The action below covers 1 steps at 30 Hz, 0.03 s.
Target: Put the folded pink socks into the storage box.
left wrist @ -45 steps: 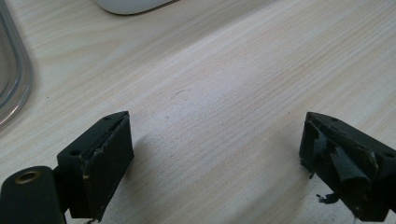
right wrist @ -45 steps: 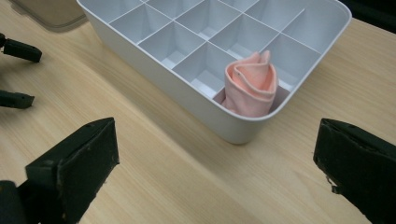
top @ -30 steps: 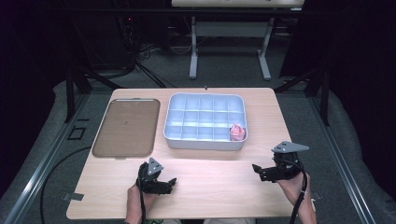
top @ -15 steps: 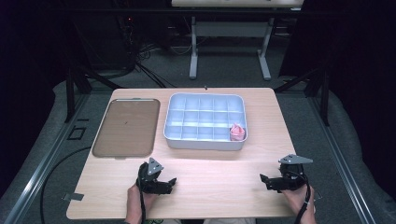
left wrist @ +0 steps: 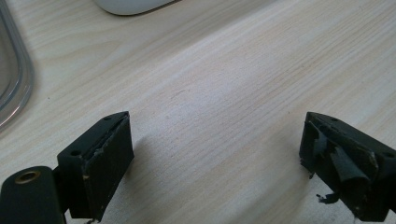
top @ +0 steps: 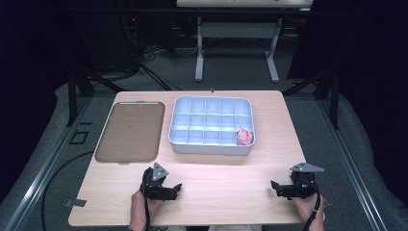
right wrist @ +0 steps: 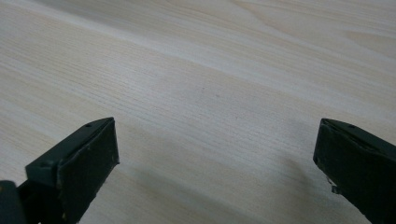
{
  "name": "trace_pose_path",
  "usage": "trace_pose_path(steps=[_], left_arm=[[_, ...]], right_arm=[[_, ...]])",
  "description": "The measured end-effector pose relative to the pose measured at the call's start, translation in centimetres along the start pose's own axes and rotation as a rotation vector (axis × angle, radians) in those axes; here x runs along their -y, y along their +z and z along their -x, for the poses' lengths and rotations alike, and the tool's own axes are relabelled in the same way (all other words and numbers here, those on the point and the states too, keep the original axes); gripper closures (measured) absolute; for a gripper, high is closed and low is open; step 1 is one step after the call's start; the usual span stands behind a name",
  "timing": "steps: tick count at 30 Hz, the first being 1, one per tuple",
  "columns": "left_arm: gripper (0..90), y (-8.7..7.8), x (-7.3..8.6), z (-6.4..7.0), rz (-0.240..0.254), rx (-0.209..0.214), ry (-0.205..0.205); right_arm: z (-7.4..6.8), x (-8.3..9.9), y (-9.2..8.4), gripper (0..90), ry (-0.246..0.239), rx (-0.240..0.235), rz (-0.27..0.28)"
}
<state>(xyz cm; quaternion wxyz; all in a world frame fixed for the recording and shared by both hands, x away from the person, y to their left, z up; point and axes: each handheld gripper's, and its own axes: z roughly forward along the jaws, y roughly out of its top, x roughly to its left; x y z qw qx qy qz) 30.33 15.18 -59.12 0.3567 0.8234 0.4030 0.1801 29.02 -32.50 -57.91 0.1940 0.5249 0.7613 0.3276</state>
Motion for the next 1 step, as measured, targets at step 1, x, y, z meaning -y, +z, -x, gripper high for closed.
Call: trace_pose_path(steps=[1], left_arm=[[9.8,0.0,0.0,0.0,-0.001,0.0,0.0]], right_arm=[[0.07,0.03,0.07,0.0,-0.005,0.006,-0.001]])
